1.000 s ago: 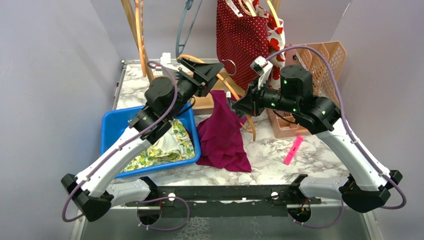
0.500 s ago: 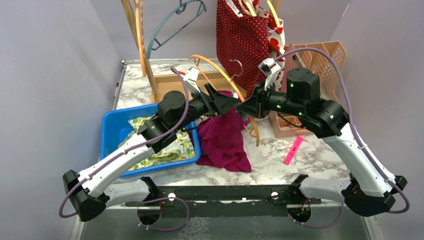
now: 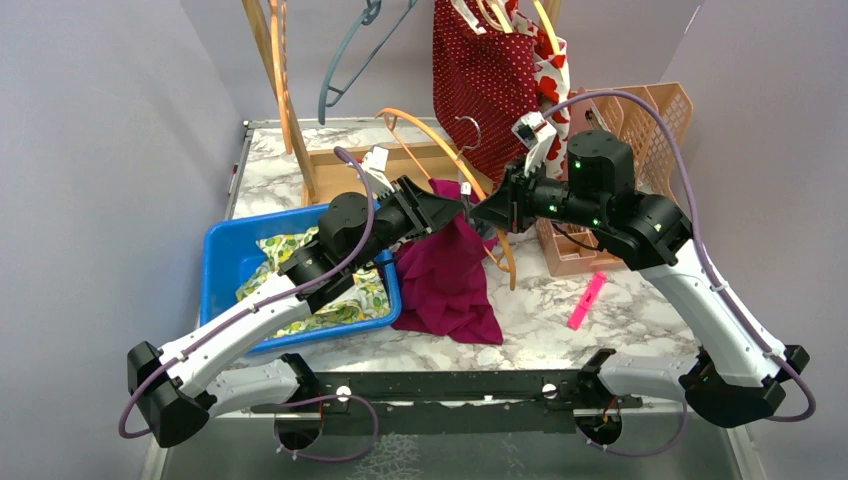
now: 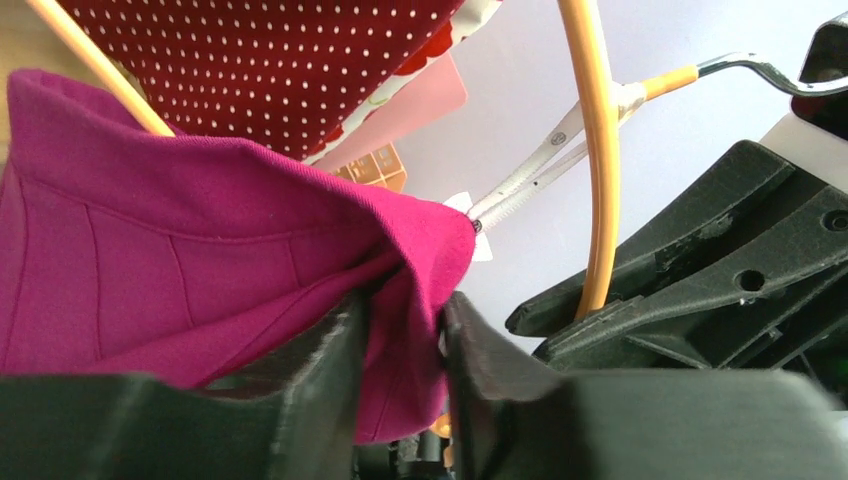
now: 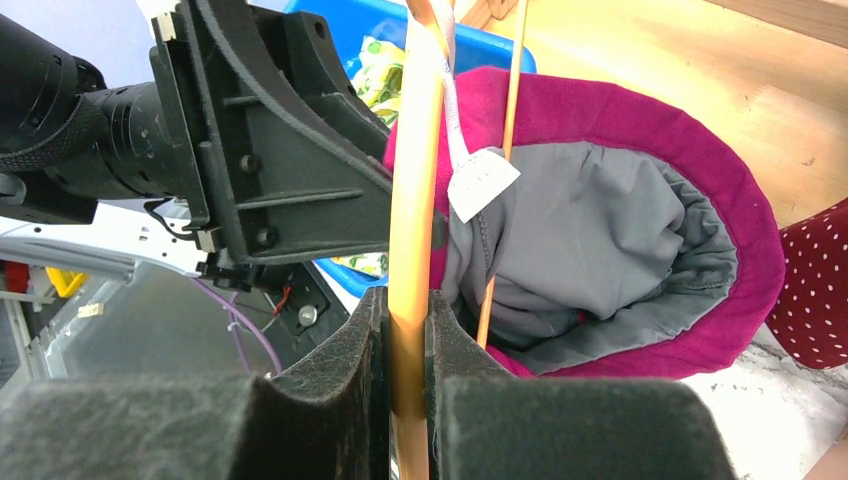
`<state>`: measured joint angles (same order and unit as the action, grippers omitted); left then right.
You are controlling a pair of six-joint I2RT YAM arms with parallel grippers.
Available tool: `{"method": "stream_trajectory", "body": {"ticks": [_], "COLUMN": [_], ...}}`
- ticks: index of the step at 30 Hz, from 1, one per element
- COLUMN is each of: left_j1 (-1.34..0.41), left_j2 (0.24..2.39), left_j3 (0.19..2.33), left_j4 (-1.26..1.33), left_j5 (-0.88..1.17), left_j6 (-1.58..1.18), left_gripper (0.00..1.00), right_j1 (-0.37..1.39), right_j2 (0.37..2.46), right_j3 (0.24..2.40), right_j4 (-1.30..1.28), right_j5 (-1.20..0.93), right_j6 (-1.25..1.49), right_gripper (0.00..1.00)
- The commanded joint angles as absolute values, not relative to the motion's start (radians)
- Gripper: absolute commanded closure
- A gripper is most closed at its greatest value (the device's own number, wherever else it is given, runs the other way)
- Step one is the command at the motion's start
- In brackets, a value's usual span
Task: Remove the skirt from the hanger
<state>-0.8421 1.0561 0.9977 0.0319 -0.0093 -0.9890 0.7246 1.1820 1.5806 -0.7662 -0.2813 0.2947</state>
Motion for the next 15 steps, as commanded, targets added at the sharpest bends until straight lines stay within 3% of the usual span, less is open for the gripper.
{"method": "stream_trajectory", "body": {"ticks": [1, 4, 5, 15], "left_j1": [-0.845, -0.843, -0.842, -0.844], "left_j2": [1.055, 1.066, 1.068, 1.222], "left_j3": [0.983, 0.999, 1.0, 1.192], "left_j4": [0.154, 0.185, 0.229, 0.391], "left_j5": [-0.082, -0.141, -0.156, 0.091], "left_j6": [-0.983, -0.941, -0.919, -0.83], "left_gripper": [0.77, 0.98, 1.0, 1.0], "right_j1": [0.723, 0.722, 0.723, 0.723], "right_j2": [1.158, 1.148, 1.152, 1.194], "right_j3": [1.613, 1.62, 1.625, 1.598], "right_j4": [-0.698, -0.723, -0.739, -0.732], "right_j5": [-0.331, -0.333, -0.338, -0.481], "right_j6": [0.296, 0.3, 0.301, 0.381], "right_gripper": [0.99, 0.99, 0.99, 0.99]}}
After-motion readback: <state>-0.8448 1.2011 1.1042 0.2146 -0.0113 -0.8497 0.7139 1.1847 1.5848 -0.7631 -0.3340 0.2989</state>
